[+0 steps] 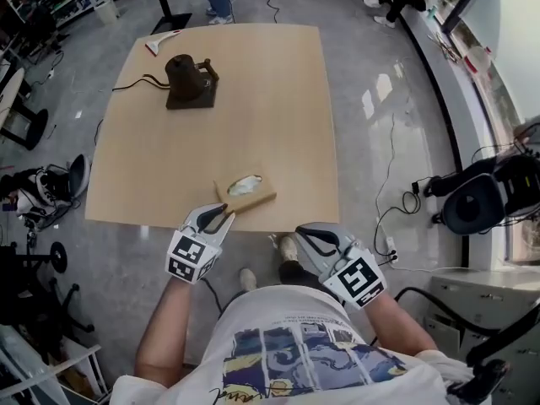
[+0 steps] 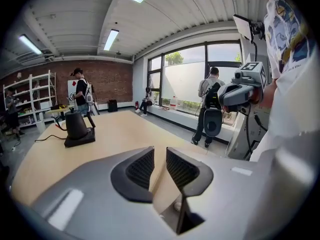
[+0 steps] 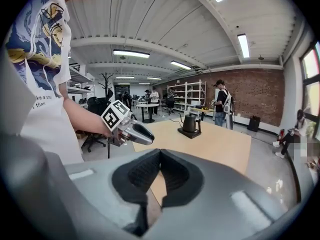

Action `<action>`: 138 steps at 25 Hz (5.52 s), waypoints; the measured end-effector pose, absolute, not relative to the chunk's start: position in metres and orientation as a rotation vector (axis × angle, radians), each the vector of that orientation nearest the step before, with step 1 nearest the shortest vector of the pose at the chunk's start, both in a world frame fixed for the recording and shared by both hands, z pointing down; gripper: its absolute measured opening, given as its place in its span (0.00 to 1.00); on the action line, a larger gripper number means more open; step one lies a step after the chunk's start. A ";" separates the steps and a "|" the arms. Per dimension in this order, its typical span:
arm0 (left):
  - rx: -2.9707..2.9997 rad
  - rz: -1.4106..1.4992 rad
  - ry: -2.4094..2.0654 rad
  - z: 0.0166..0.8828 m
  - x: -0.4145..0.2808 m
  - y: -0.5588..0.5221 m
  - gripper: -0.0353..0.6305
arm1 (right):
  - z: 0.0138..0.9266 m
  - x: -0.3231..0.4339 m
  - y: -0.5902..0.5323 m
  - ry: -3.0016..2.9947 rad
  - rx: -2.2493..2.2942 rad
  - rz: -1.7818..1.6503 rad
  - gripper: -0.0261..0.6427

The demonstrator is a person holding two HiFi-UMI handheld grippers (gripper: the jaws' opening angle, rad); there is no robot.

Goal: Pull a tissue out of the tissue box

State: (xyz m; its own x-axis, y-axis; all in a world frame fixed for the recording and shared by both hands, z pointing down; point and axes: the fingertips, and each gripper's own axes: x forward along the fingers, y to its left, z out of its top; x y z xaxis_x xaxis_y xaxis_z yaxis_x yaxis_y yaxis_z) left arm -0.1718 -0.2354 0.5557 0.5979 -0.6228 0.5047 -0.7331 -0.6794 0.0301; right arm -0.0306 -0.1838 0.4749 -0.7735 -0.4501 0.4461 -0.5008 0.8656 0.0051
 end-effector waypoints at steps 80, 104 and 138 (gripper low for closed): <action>2.750 0.726 -0.983 0.484 -0.164 -0.285 0.06 | 0.479 -0.031 -0.188 -2.567 0.749 0.124 0.04; 2.942 0.514 -1.042 0.358 -0.202 -0.181 0.06 | 0.496 -0.093 -0.139 -2.549 0.711 0.145 0.04; 3.028 0.454 -0.914 0.346 -0.193 -0.108 0.06 | 0.499 -0.102 -0.083 -2.483 0.760 0.055 0.04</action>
